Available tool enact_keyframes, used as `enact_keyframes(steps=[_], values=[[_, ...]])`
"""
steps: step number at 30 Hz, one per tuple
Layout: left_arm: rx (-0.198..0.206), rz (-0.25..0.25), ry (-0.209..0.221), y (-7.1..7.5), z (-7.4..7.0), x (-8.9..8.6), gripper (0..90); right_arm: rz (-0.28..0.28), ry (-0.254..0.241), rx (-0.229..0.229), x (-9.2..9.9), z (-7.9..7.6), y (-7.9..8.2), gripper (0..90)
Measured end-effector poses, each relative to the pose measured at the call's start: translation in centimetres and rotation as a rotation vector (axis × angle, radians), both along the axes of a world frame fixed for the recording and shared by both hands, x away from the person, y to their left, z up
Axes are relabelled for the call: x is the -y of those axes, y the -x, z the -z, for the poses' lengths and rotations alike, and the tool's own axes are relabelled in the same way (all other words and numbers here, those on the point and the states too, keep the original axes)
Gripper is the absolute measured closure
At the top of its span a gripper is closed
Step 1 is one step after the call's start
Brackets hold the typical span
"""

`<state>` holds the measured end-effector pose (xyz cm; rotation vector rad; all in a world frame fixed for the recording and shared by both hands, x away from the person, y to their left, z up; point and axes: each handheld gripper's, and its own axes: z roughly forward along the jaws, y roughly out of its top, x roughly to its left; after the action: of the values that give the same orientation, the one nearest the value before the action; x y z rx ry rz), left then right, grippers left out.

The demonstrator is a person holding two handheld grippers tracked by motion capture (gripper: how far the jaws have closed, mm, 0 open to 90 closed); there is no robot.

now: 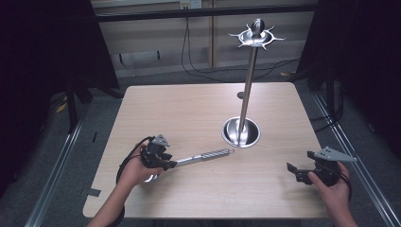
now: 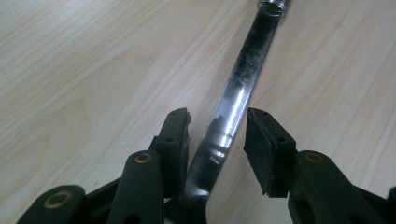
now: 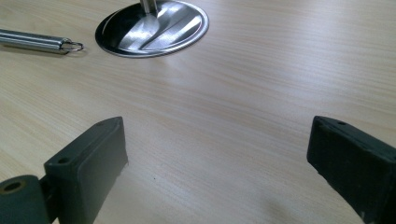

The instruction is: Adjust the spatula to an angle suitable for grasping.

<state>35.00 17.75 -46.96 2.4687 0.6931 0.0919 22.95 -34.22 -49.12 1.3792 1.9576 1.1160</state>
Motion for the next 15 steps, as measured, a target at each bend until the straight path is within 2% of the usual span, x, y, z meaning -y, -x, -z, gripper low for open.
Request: enact_keyframes(steps=[3,8,15], values=[[-0.009,-0.005,-0.01,-0.1,0.3,0.3,58.0,-0.001,0.001,-0.002,0.0,0.1,0.0,4.8],[-0.005,-0.003,0.007,-0.3,0.4,1.0,58.1,-0.002,0.001,-0.001,0.0,0.0,0.0,4.8],[-0.003,0.045,-0.021,-0.7,0.5,3.0,58.0,-0.001,-0.001,0.002,0.1,0.0,0.0,4.8]])
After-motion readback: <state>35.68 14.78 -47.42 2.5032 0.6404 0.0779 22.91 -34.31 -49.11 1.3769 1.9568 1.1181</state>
